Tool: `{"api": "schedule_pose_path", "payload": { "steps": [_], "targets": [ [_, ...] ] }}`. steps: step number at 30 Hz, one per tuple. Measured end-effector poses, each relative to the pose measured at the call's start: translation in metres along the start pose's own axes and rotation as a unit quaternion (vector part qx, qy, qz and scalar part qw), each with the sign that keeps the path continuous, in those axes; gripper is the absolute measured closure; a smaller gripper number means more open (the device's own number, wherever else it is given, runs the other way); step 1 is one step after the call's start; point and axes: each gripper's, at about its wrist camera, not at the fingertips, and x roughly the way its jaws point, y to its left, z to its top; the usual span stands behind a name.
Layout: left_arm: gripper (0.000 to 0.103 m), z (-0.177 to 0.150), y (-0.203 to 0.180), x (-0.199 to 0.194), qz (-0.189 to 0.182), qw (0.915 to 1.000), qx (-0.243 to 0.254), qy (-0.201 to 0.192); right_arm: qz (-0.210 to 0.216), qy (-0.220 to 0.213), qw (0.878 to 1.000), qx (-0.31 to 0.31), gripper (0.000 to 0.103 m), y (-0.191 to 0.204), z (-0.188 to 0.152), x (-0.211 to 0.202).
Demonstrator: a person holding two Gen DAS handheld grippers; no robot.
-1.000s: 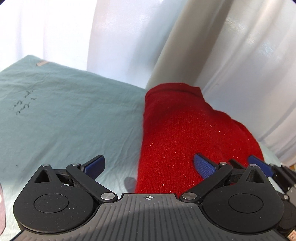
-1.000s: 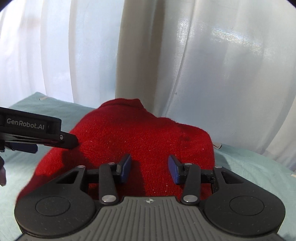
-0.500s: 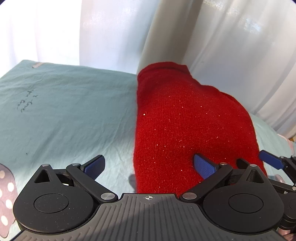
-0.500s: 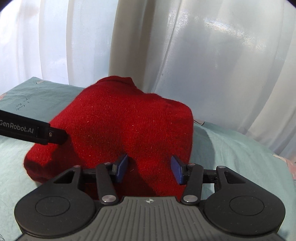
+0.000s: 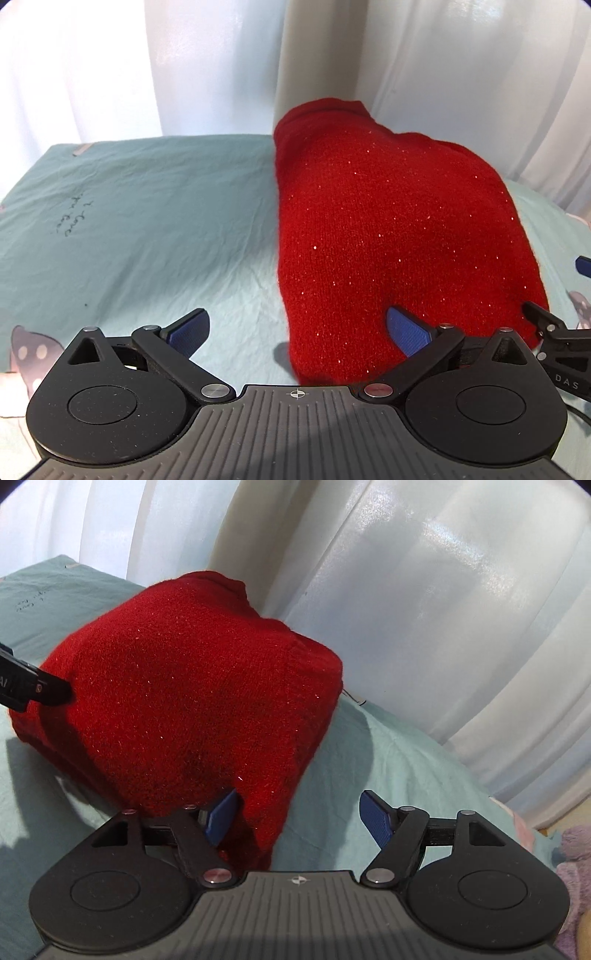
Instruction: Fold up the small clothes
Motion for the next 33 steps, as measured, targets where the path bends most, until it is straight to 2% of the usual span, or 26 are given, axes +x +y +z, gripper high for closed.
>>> {"api": "schedule_pose_path", "payload": {
  "steps": [2, 3, 4, 6, 8, 11, 14, 17, 19, 23, 26, 30, 33],
  "targets": [
    [0.000, -0.006, -0.001, -0.008, 0.000, 0.9998, 0.011, 0.013, -0.009, 0.007, 1.000, -0.023, 0.020, 0.000, -0.008, -0.006],
    [0.000, -0.012, -0.003, -0.010, 0.001, 0.9994, 0.024, 0.027, -0.005, 0.005, 1.000, -0.019, 0.016, -0.001, -0.011, -0.011],
    [0.000, -0.019, -0.007, -0.009, 0.005, 0.9976, 0.042, 0.055, 0.001, 0.019, 1.000, -0.010, 0.007, -0.004, -0.014, -0.016],
    [0.000, -0.036, -0.010, -0.011, 0.002, 0.9955, 0.049, 0.081, 0.018, 0.047, 0.999, 0.015, 0.004, -0.006, -0.025, -0.028],
    [0.000, -0.051, -0.006, -0.019, 0.003, 0.9968, 0.017, 0.078, 0.055, 0.067, 0.996, 0.033, 0.004, -0.002, -0.037, -0.038],
    [0.000, -0.054, 0.002, -0.029, 0.008, 0.9961, -0.028, 0.084, 0.113, 0.093, 0.986, 0.082, 0.004, 0.003, -0.051, -0.051],
    [0.000, -0.045, 0.008, -0.043, 0.041, 0.9968, -0.037, 0.058, 0.141, 0.108, 0.975, 0.135, 0.004, 0.001, -0.052, -0.061],
    [0.000, -0.031, 0.009, -0.054, 0.072, 0.9958, -0.038, 0.043, 0.134, 0.122, 0.972, 0.151, 0.004, -0.002, -0.039, -0.066],
    [0.000, -0.021, 0.008, -0.059, 0.068, 0.9960, -0.034, 0.047, 0.139, 0.120, 0.971, 0.154, 0.004, -0.005, -0.030, -0.069],
    [0.000, -0.009, -0.004, -0.065, 0.048, 0.9980, 0.002, 0.041, 0.140, 0.156, 0.964, 0.166, 0.004, -0.009, -0.011, -0.066],
    [0.000, -0.004, -0.015, -0.067, 0.042, 0.9974, 0.030, 0.050, 0.127, 0.158, 0.964, 0.173, 0.004, -0.013, 0.000, -0.067],
    [0.000, 0.002, -0.021, -0.060, 0.067, 0.9937, 0.053, 0.072, 0.098, 0.171, 0.965, 0.171, 0.004, -0.013, 0.011, -0.064],
    [0.000, 0.003, -0.024, -0.058, 0.073, 0.9929, 0.061, 0.072, 0.103, 0.175, 0.962, 0.185, 0.004, -0.017, 0.017, -0.063]
  ]
}}
